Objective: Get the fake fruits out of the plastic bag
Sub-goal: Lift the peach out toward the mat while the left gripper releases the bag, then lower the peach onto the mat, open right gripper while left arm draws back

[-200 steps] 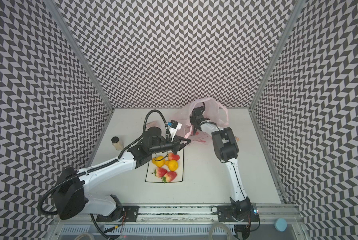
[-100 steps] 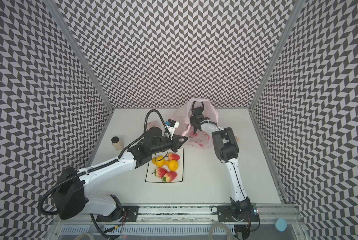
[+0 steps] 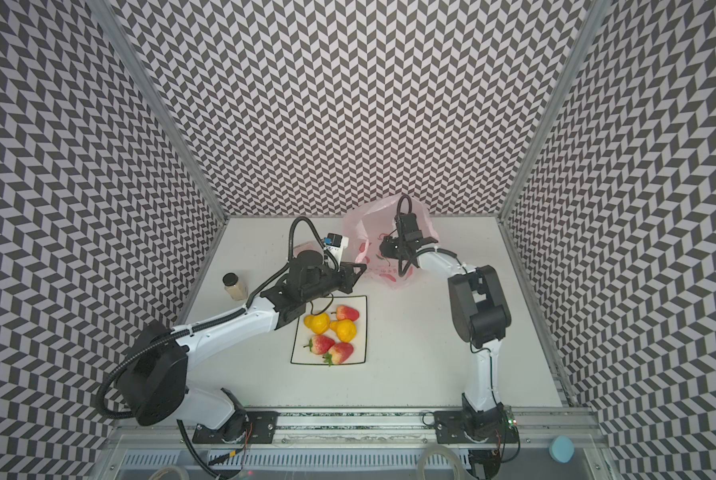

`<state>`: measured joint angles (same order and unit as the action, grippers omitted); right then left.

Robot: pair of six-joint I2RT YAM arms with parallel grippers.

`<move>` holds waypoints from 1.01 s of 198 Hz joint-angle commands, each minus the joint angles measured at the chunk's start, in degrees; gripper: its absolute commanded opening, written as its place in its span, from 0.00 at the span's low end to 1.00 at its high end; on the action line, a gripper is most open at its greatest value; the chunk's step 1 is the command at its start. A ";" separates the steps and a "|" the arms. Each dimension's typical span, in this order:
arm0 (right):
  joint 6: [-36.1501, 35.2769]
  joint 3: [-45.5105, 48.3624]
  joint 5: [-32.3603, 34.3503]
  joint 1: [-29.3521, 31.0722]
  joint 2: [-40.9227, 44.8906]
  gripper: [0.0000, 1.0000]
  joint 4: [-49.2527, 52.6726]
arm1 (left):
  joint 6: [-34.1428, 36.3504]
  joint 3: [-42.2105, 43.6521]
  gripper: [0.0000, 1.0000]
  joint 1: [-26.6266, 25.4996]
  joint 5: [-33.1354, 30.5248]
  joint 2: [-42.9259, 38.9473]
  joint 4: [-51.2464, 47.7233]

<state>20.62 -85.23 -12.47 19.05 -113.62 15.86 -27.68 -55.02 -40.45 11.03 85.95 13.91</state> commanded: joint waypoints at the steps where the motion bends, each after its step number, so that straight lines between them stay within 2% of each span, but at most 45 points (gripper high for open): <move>1: -7.21 3.50 -6.12 -0.70 5.31 0.19 4.31 | -0.15 -0.96 0.00 0.11 0.40 1.10 2.56; 60: -11.55 18.07 -16.28 -0.79 19.45 0.19 10.93 | -3.28 0.09 0.00 -0.16 0.83 3.19 6.29; 83: -9.95 24.45 -21.05 -0.64 26.24 0.19 7.94 | -4.06 0.09 0.00 -0.16 0.32 4.21 6.83; 117: -11.91 31.85 -23.83 1.50 34.74 0.19 3.13 | -4.58 -0.91 0.00 -0.16 1.16 6.68 7.97; 139: -13.48 35.52 -22.31 5.62 39.66 0.18 -0.19 | -4.35 -2.20 0.17 -0.16 2.09 7.95 7.26; 151: -13.61 37.18 -21.80 7.34 42.10 0.19 -2.31 | -4.44 -2.52 0.28 -0.43 -0.52 7.61 5.41; 171: -12.27 40.25 -21.24 8.44 46.60 0.18 -6.69 | -3.11 -1.29 0.49 -1.35 -3.71 5.54 4.82; 200: -13.10 43.76 -19.61 9.97 52.08 0.17 -10.34 | -1.37 1.29 0.69 -1.85 -4.00 1.83 4.66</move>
<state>8.95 -43.31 -33.28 28.10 -65.63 13.17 -30.83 -55.16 -41.65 8.67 92.20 18.11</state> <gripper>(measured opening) 0.331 0.632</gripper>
